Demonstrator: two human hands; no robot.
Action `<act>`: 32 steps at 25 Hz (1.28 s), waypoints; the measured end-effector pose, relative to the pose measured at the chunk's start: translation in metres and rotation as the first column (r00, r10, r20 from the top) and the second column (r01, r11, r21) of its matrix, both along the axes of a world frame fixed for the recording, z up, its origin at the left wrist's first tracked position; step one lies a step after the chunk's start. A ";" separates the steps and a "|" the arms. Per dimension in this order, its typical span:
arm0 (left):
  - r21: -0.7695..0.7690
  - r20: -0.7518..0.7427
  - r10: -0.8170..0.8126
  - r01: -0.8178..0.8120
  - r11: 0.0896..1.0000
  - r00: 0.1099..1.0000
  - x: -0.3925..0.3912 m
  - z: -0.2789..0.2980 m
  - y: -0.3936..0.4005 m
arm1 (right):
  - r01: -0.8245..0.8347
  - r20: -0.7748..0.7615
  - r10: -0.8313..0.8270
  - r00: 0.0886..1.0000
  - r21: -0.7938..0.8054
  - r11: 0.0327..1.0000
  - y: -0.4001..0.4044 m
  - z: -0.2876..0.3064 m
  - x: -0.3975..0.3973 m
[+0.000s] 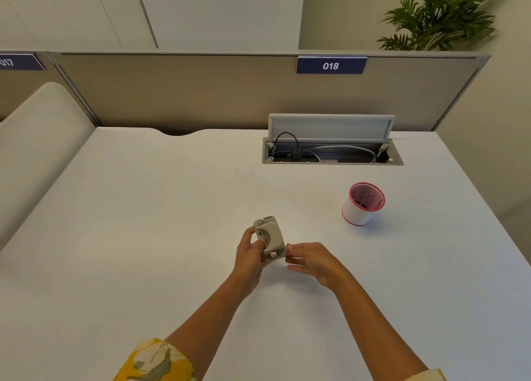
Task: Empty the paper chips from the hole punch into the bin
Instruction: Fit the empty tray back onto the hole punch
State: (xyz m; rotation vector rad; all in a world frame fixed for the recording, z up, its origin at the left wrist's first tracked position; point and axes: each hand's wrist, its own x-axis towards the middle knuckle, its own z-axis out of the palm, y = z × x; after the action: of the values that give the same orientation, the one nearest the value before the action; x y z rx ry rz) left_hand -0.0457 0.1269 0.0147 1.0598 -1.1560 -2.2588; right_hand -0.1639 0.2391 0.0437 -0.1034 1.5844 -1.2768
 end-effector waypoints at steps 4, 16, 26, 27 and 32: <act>0.012 -0.014 0.011 -0.010 1.000 1.000 0.001 0.003 -0.005 | 0.042 -0.003 -0.042 0.999 -0.032 0.999 -0.001 -0.004 0.012; 0.035 -0.053 0.014 -0.012 0.999 0.999 -0.007 0.010 0.000 | 0.191 -0.370 -0.134 0.919 0.122 0.974 -0.013 0.000 0.019; 0.063 -0.041 -0.166 0.168 0.984 0.985 0.005 0.016 -0.001 | 0.347 0.134 -0.338 0.932 -0.052 0.936 -0.015 -0.004 0.012; 0.046 -0.031 -0.166 0.168 0.985 0.986 0.005 0.015 -0.001 | 0.345 0.136 -0.335 0.932 -0.052 0.937 -0.015 -0.006 0.012; -0.031 0.076 -0.117 0.120 0.992 0.990 0.002 0.010 -0.001 | 0.300 0.069 -0.297 0.952 -0.051 0.953 -0.016 -0.008 0.013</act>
State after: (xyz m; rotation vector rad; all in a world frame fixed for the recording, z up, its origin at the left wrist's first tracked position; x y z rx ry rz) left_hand -0.0434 0.1254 0.0246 1.0962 -1.3176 -2.2962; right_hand -0.1510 0.2235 0.0352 0.1422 1.5491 -1.5475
